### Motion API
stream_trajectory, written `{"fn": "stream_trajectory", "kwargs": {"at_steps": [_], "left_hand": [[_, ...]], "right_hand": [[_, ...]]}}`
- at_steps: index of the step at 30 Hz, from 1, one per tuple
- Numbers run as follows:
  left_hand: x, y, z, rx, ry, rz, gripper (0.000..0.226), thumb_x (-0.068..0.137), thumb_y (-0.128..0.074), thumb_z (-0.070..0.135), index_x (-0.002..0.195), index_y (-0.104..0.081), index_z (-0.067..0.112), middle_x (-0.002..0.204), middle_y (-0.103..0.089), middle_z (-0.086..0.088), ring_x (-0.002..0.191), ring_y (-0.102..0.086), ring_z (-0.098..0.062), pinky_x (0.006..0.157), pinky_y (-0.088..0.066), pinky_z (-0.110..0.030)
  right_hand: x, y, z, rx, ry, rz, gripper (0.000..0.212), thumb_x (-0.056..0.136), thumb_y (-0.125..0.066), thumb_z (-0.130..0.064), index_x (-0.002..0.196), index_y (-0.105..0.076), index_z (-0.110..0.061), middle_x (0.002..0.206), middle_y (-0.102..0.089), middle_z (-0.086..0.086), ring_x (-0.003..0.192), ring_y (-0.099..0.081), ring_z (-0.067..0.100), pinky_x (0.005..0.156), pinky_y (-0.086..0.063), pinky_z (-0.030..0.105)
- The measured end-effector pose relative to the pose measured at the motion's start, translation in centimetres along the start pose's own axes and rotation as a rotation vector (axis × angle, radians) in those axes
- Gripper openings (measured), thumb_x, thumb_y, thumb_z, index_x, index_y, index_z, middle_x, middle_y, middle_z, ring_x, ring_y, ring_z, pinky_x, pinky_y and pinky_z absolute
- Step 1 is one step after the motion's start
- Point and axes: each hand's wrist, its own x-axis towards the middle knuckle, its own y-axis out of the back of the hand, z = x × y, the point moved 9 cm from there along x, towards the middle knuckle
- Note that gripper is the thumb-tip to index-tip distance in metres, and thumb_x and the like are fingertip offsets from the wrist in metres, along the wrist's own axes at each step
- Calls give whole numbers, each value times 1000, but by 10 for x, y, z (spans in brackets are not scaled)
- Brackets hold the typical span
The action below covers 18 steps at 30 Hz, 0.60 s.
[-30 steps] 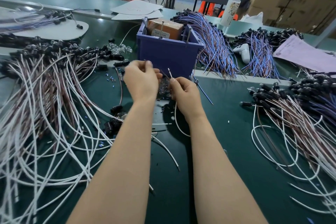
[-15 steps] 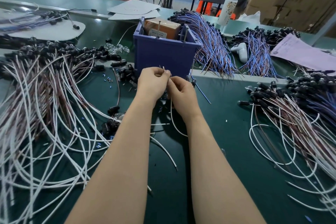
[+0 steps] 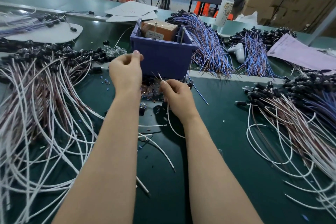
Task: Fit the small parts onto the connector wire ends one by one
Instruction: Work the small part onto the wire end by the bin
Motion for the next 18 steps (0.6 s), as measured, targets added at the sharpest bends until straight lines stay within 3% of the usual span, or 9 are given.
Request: {"fn": "stream_trajectory", "kwargs": {"at_steps": [2,4,5,6,8,11,15,18], "left_hand": [[-1,-4,-5,138,4,-65,18,90,-61,20,73,-66,21,74,-65,9,70,-60,-3,78,-51,-22],[-11,-22,-18,349,40,-217,9,88,-63,20,95,-67,16,92,-67,2,88,-63,-16,91,-50,-33],[-16,-29,-23,445,48,-271,20,88,-63,22,105,-65,14,100,-67,-2,97,-62,-21,94,-49,-36],[-18,-33,-25,491,45,-311,24,88,-61,24,109,-65,12,104,-67,-4,100,-62,-24,93,-50,-37],[-22,-42,-21,505,9,-405,20,92,-57,27,100,-69,14,91,-69,-3,91,-63,-23,82,-51,-30],[-35,-54,-20,459,15,-583,15,96,-53,21,94,-68,19,73,-64,4,68,-58,-9,60,-46,-13],[-39,-58,-15,328,36,-599,17,98,-48,14,97,-66,14,74,-63,-3,61,-54,-12,56,-47,-14],[-33,-53,-12,253,51,-567,17,96,-52,13,94,-69,9,72,-64,-2,59,-56,-12,53,-48,-17]], "right_hand": [[1,4,0,16,-4,44,26,97,-51,-18,73,-61,-18,57,-50,-12,60,-46,8,62,-39,25],[2,10,2,73,-18,111,23,97,-50,-16,79,-63,-14,59,-52,-8,61,-48,10,62,-40,26],[2,13,4,108,-33,141,22,97,-50,-14,81,-64,-12,61,-54,-7,61,-49,9,63,-41,25],[2,15,6,150,-52,162,21,97,-49,-12,82,-65,-12,63,-57,-6,61,-50,7,63,-43,24],[3,17,8,224,-76,171,23,97,-49,-9,81,-65,-13,66,-59,-3,61,-52,5,62,-45,20],[4,16,8,258,-80,153,24,97,-49,-7,79,-64,-15,64,-58,-1,57,-51,2,57,-44,15],[5,12,4,277,-77,90,20,98,-49,-9,89,-66,-3,66,-60,1,57,-54,2,57,-44,15],[5,5,-5,228,-61,19,20,97,-52,-12,94,-69,-1,76,-66,5,68,-59,8,65,-47,20]]}}
